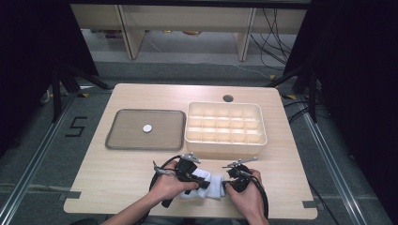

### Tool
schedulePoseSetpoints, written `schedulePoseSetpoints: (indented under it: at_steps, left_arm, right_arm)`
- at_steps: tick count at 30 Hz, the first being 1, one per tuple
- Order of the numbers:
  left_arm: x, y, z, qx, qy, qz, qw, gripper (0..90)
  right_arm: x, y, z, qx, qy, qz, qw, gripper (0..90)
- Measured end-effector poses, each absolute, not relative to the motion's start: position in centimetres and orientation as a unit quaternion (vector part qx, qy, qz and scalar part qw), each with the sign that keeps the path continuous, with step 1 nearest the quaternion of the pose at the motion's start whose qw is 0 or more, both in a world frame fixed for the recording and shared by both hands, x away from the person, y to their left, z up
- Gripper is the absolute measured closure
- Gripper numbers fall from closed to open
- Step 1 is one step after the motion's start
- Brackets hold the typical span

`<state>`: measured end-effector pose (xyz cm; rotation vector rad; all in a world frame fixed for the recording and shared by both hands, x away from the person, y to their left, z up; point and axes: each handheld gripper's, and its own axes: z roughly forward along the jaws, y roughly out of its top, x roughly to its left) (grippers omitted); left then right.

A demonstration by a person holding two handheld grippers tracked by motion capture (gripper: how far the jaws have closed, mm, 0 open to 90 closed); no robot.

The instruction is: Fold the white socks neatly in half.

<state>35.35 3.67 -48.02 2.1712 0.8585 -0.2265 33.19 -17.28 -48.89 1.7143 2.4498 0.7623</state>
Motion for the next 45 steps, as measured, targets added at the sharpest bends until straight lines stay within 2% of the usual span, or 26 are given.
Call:
schedulePoseSetpoints:
  at_steps: [13, 26, 30, 36, 45]
  left_arm:
    - [35.6, 3.3, -48.9, 0.842, 0.346, -0.084, 0.406, 75.0]
    - [35.7, 3.5, -47.9, 0.825, 0.347, -0.083, 0.438, 63.8]
    - [35.6, 4.1, -47.1, 0.826, 0.337, -0.072, 0.446, 66.5]
    - [35.0, 4.0, -48.1, 0.843, 0.331, -0.090, 0.414, 79.0]
    - [34.9, 2.7, -49.8, 0.850, 0.325, -0.102, 0.403, 80.9]
  right_arm:
    - [33.1, -17.8, -49.1, 0.546, 0.796, 0.260, 0.025, 89.1]
    - [32.7, -17.7, -48.9, 0.556, 0.789, 0.260, 0.024, 87.9]
    - [32.5, -17.9, -48.8, 0.544, 0.793, 0.271, 0.028, 87.5]
    - [32.3, -17.9, -48.8, 0.543, 0.794, 0.270, 0.030, 88.7]
    - [32.1, -17.7, -48.1, 0.535, 0.796, 0.280, 0.038, 90.0]
